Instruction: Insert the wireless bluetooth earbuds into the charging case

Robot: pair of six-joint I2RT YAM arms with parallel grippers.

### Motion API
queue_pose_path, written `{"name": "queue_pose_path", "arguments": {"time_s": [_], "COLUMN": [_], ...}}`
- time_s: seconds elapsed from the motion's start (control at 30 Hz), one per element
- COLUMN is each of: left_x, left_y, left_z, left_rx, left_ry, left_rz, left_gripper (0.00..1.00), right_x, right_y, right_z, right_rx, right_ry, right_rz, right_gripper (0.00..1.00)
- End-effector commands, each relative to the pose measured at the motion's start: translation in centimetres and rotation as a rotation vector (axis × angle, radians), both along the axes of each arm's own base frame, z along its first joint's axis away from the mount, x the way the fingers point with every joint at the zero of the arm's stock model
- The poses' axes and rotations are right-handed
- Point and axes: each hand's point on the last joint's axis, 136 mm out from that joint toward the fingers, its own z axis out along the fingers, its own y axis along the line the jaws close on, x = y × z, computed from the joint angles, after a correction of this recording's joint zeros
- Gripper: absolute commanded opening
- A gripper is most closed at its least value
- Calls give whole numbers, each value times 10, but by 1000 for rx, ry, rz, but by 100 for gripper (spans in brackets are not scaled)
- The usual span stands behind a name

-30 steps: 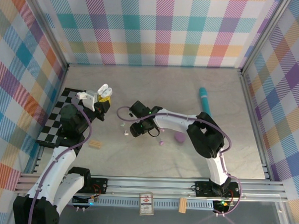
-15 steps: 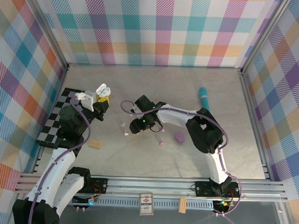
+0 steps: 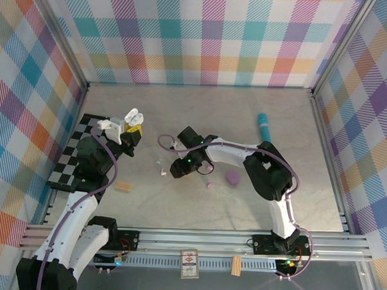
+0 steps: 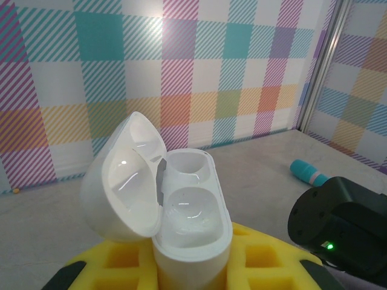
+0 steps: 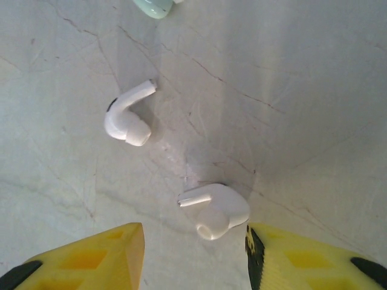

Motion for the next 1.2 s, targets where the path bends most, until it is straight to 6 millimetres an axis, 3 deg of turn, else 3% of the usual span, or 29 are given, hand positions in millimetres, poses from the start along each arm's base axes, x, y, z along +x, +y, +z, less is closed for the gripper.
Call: {"name": "queue_pose_path", "arguments": {"time_s": [0.0, 0.27, 0.47, 0.63, 0.8, 1.17], "left_x": [-1, -2, -3, -3, -3, -6], "left_y": [1, 1, 2, 0, 0, 0], "left_z": [7, 6, 6, 6, 9, 15], "left_rx": [1, 6, 14, 9, 5, 3], "left_ry": [-24, -23, -20, -20, -28, -43], "left_rz": [-8, -3, -3, -12, -13, -11], "left_gripper": [0, 0, 0, 0, 0, 0], "right_x": [3, 20, 11, 5, 12, 19], "right_y": [2, 19, 28, 15, -8, -52], "right_z": [23, 10, -2, -14, -28, -22], "right_rx": [27, 6, 30, -80, -268, -441], "right_ry": [-57, -78, -16, -93, -213, -324], "right_rz": [13, 54, 88, 113, 116, 33], "right_gripper": [49, 52, 52, 49, 44, 34]}}
